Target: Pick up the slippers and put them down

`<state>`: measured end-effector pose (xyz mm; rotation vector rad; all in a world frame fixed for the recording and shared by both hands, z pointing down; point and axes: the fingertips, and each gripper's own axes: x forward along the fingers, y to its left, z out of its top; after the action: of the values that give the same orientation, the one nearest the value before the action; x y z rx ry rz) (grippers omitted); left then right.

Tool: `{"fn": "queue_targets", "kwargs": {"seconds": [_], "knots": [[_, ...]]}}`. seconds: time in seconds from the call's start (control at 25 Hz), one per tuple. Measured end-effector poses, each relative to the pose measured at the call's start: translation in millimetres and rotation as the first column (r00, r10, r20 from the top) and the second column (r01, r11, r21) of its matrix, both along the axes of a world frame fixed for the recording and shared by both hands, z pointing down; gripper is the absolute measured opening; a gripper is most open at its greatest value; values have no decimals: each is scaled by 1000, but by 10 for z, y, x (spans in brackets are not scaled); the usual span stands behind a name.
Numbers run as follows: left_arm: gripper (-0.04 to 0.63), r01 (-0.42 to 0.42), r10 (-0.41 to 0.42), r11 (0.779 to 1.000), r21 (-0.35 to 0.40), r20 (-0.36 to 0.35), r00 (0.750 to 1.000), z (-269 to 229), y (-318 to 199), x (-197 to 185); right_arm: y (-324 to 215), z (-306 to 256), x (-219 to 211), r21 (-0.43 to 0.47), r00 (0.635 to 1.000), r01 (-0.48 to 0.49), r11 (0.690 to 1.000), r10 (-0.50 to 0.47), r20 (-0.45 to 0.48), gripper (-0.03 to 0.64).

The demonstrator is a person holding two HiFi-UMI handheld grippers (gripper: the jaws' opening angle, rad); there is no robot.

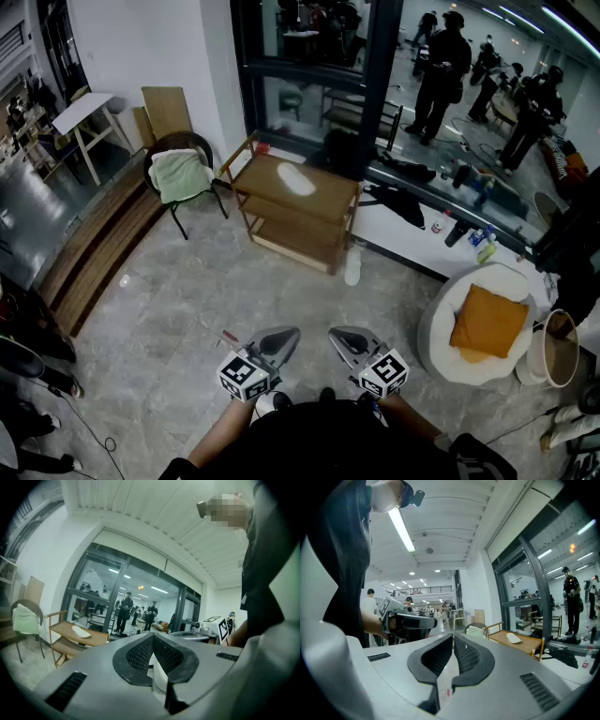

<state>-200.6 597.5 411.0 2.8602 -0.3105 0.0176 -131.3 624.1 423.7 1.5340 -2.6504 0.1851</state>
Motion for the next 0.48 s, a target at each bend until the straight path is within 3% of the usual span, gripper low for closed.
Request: {"fn": "queue_targets", "kwargs": {"seconds": [0.48], "knots": [[9,36,-37,998,43,21,999,-29,-19,70,-12,-44,183,18,999,-40,999,40,-13,31]]}}
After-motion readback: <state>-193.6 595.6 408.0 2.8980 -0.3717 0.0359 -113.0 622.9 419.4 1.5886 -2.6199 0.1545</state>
